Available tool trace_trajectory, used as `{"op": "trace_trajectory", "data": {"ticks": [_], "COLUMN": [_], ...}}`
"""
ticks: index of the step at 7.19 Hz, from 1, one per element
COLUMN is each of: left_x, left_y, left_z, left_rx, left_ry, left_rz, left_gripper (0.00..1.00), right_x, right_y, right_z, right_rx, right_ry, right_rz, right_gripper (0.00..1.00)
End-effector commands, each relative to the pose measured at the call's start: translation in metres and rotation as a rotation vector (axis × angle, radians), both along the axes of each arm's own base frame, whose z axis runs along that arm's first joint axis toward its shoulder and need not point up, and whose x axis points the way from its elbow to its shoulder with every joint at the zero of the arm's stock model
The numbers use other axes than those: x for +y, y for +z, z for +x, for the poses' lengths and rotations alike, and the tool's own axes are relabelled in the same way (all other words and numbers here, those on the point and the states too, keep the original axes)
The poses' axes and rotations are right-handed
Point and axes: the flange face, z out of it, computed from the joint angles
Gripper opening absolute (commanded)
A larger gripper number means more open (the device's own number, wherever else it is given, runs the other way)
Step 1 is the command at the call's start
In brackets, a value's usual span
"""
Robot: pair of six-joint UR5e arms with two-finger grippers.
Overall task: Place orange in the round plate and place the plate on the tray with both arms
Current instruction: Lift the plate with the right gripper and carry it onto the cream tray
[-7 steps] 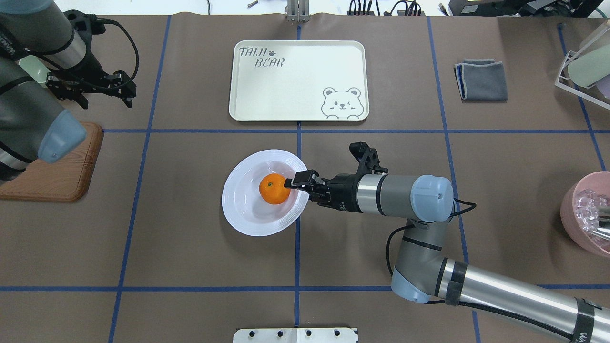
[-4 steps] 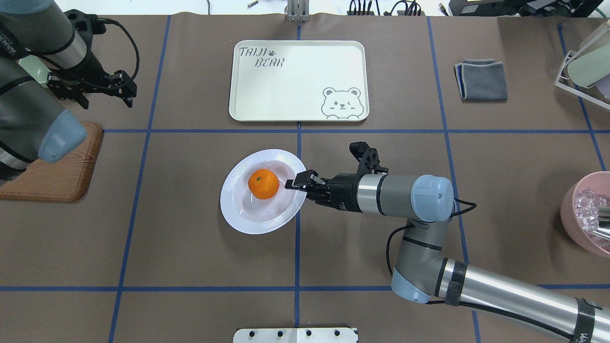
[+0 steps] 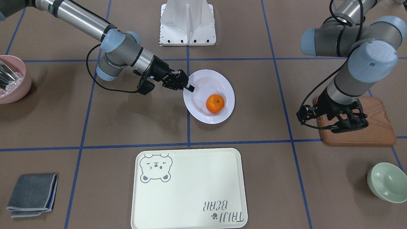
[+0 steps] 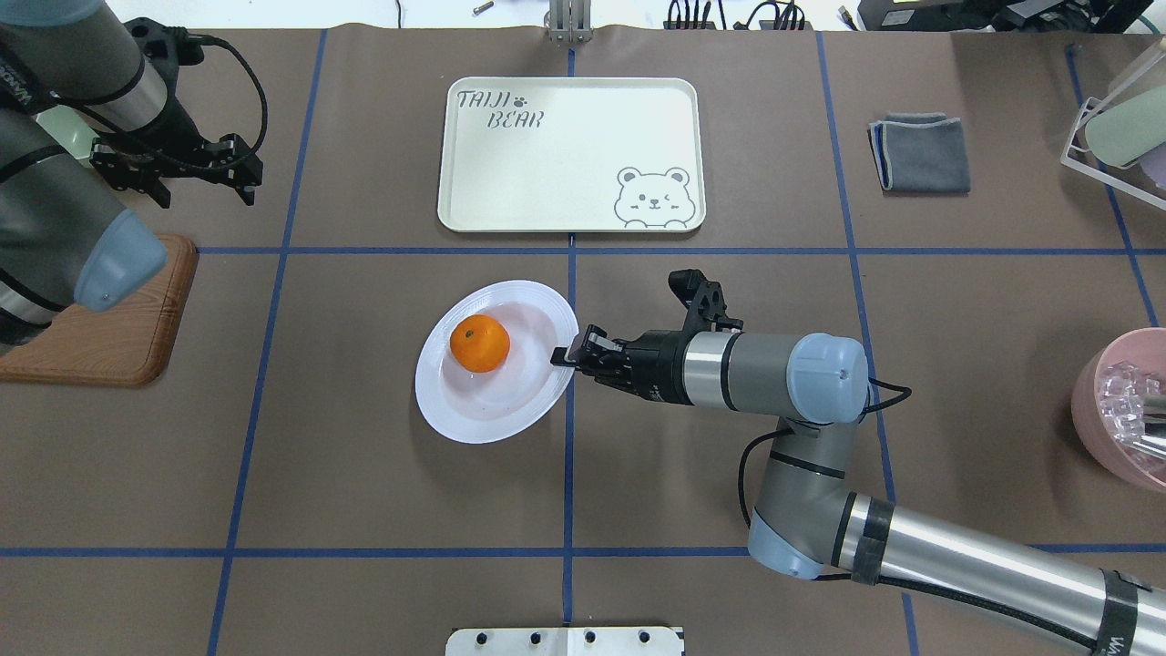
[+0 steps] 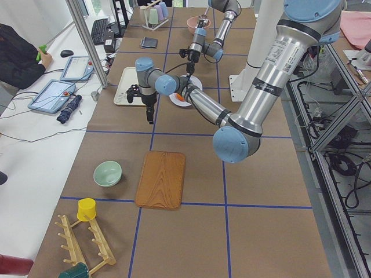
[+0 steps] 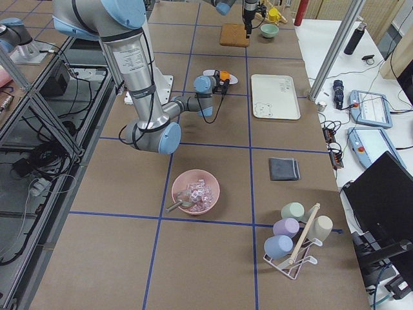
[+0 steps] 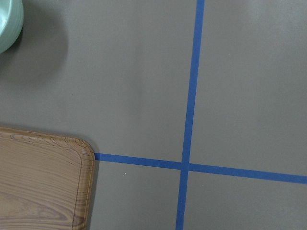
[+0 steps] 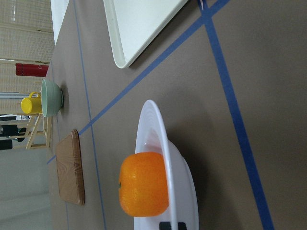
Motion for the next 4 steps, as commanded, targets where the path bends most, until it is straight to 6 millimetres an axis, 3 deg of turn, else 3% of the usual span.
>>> {"op": "trace_trajectory", "data": {"ticks": [1,4], "left_x": [0.000,-0.001], "left_y": [0.000,0.000], "left_z": [0.000,-0.001], "left_rx": [0.000,-0.002], "left_ry": [0.000,-0.004], "left_rz": [0.000,0.001], "left_gripper": [0.98,0.98], "right_x": [0.000,-0.016], "right_y": [-0.017,-0.023], "right_z": [0.011,0.024], "right_rx": [-0.039,-0.048], "right_ry": [0.027,0.085], "right_rz": [0.009,0.010], "right_gripper": [0.00,0.00]}}
